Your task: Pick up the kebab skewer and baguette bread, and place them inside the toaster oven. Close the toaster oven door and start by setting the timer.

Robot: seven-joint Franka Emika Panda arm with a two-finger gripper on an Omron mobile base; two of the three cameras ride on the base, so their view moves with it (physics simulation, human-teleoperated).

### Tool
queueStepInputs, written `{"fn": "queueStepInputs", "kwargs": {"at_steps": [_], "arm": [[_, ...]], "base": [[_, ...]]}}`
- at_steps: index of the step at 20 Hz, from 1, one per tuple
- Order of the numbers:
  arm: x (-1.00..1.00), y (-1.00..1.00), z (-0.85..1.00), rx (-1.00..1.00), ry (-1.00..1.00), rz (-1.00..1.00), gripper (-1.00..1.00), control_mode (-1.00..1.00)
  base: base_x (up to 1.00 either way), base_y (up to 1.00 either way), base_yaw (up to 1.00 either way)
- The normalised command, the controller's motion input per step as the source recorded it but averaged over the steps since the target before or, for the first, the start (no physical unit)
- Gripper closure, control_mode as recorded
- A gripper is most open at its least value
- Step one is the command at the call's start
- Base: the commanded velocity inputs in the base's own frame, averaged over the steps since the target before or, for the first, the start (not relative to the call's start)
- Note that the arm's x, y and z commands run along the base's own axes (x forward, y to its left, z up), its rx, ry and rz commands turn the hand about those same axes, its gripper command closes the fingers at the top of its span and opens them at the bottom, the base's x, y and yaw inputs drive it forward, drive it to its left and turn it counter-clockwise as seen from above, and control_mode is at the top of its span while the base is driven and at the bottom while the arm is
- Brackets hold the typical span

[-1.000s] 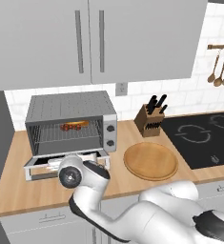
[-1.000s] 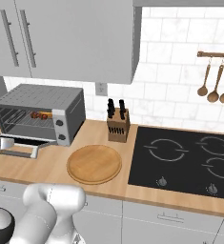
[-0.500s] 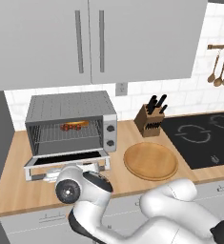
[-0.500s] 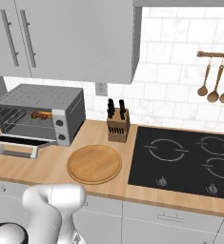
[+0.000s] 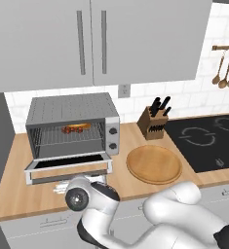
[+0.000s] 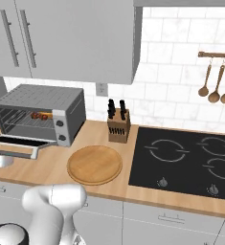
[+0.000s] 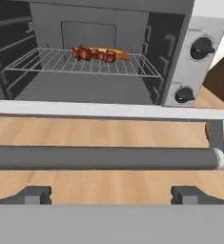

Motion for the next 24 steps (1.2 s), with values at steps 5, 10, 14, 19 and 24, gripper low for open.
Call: {"fn": "queueStepInputs", "kwargs": {"at_steps": [5,10,14,19,24], "arm": [[0.01,0.01,-0.38,0.0,0.18,0.0,-1.0,-1.0],[0.33,0.07,-0.14,0.0,-0.12,0.0,-1.0,-1.0],[0.35,0.0,-0.09,0.0,-0.27,0.01,-1.0,-1.0],[0.41,0.0,-0.03,0.0,-0.25,0.0,-1.0,-1.0],[0.34,0.0,0.27,0.0,-0.23,0.0,-1.0,-1.0]], "base": [[0.0,0.0,0.0],[0.0,0.0,0.0],[0.0,0.0,0.0],[0.0,0.0,0.0],[0.0,0.0,0.0]]}}
